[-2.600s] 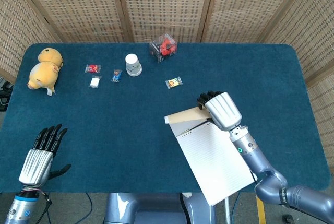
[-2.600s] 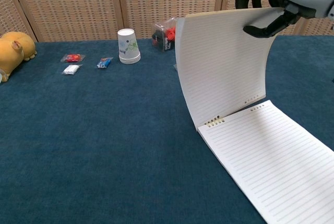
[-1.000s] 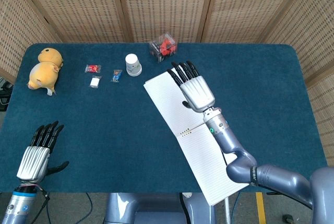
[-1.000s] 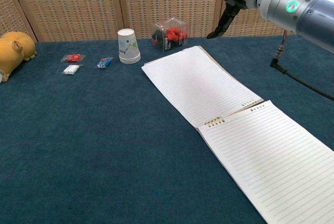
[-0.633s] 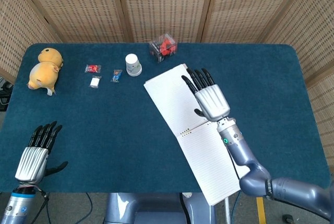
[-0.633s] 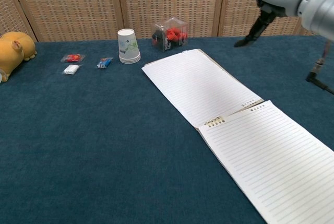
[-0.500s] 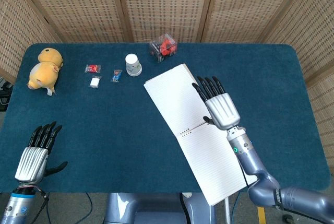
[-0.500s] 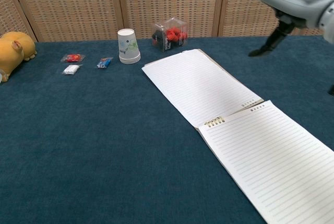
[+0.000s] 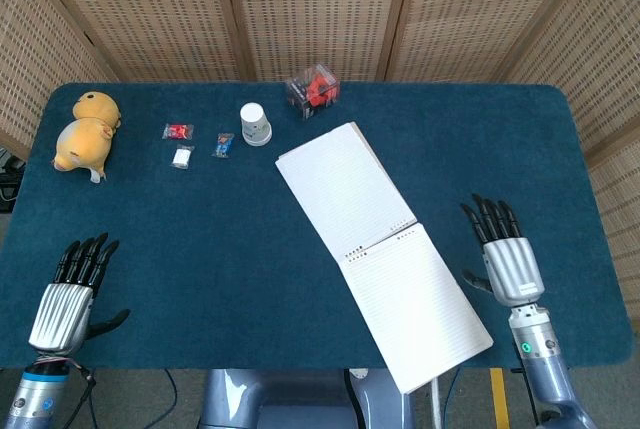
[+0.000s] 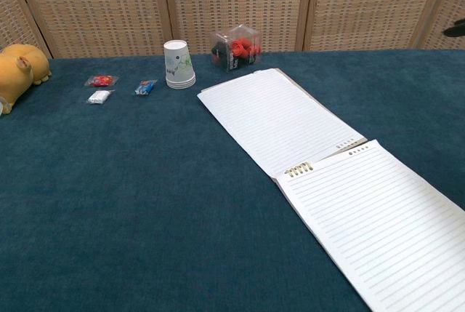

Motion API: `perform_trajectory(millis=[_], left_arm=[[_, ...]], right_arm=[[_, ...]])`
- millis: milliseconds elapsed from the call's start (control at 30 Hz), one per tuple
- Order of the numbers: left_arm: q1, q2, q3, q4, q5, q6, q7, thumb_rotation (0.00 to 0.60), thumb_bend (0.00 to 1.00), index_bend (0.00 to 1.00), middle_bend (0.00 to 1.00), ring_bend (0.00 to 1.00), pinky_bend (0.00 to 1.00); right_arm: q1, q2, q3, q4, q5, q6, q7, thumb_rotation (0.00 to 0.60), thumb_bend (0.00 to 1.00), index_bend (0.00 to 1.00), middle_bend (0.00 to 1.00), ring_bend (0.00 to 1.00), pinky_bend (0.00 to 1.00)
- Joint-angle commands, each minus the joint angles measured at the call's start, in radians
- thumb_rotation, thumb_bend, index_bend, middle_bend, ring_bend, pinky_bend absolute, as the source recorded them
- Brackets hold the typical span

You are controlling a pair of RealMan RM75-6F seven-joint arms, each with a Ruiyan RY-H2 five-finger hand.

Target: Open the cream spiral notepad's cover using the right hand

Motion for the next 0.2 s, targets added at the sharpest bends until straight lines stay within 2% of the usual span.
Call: perform_trajectory(millis=[33,200], left_arm=[[0.004,0.003,0.000,-0.003,0.003,0.007,0.000,0.600,0.01,0.00,0.00,0.00,0.00],[0.005,0.004,-0.001,0.000,0.000,0.007,0.002,0.600,0.01,0.00,0.00,0.00,0.00]], right_arm=[[-0.089,0.017,-0.029,0.024,-0.012,0.081,0.103,0.600,0.02,0.00,0.00,0.00,0.00],[-0.150,0.030,-0.040,0.043,-0.012,0.112,0.147,0.600,0.03,0.00,0.00,0.00,0.00]])
